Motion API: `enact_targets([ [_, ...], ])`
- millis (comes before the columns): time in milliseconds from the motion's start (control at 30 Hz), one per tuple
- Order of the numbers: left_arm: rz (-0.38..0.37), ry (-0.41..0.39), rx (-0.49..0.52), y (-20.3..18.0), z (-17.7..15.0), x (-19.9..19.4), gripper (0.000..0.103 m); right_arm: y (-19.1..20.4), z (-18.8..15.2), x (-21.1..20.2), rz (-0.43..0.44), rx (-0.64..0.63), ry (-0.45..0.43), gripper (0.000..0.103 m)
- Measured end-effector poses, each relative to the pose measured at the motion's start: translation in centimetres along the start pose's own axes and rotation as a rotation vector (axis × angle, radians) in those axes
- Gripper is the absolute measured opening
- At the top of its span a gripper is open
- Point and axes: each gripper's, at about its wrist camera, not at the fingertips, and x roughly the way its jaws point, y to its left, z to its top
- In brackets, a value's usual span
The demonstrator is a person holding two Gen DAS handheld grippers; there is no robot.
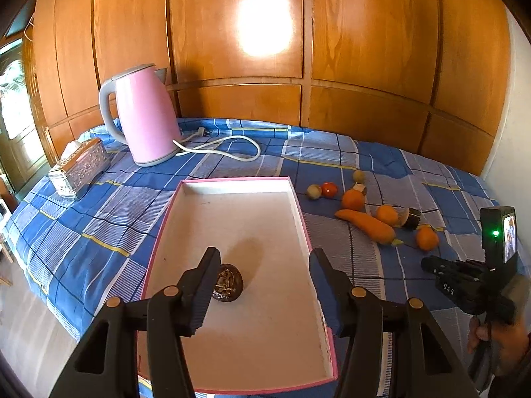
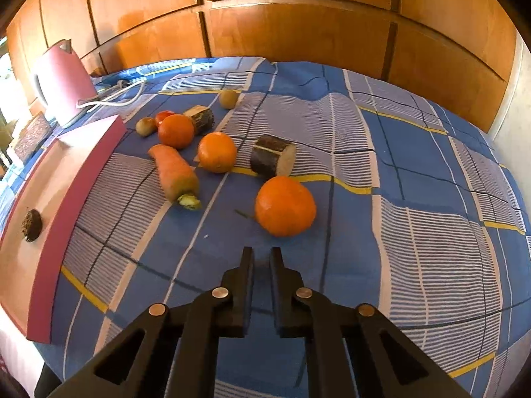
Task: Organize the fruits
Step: 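Lift the open left gripper away from the fruit in the tray, then grasp the large orange with the right gripper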
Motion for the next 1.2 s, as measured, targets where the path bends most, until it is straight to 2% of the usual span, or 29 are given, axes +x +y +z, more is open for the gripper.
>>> enact_targets([
  [367,0.000,0.018,-0.010,0.1,-0.5,0.2,0.060,2.8,0.1,-1.5,0.086,-0.053,-0.019,0.007],
  [733,0.036,0.040,-0.081,3.0,-0.9,0.9,0.061,7.5,2.1,-4.8,0.242,-0.156,-0.088,0.005],
  [867,0.039,0.044,-0.094,3.5,-1.0,1.1,0.061,7.6,2.5,-6.6,0.289,-0.141,-0.125,0.005],
  [1033,0.048,0.036,-0.107,3.8,-0.9,1.1,0.061,8.0,3.1,-8.1,0.324,-0.161,-0.144,0.005],
  [1100,0.056,0.032,-0.116,4.1,-0.9,1.0,0.067,9.0,3.4,-8.4,0.333,-0.196,-0.154,0.005],
  [1200,0.062,0.032,-0.126,4.6,-0.9,0.9,0.068,9.6,3.6,-8.7,0.332,-0.211,-0.152,0.005],
])
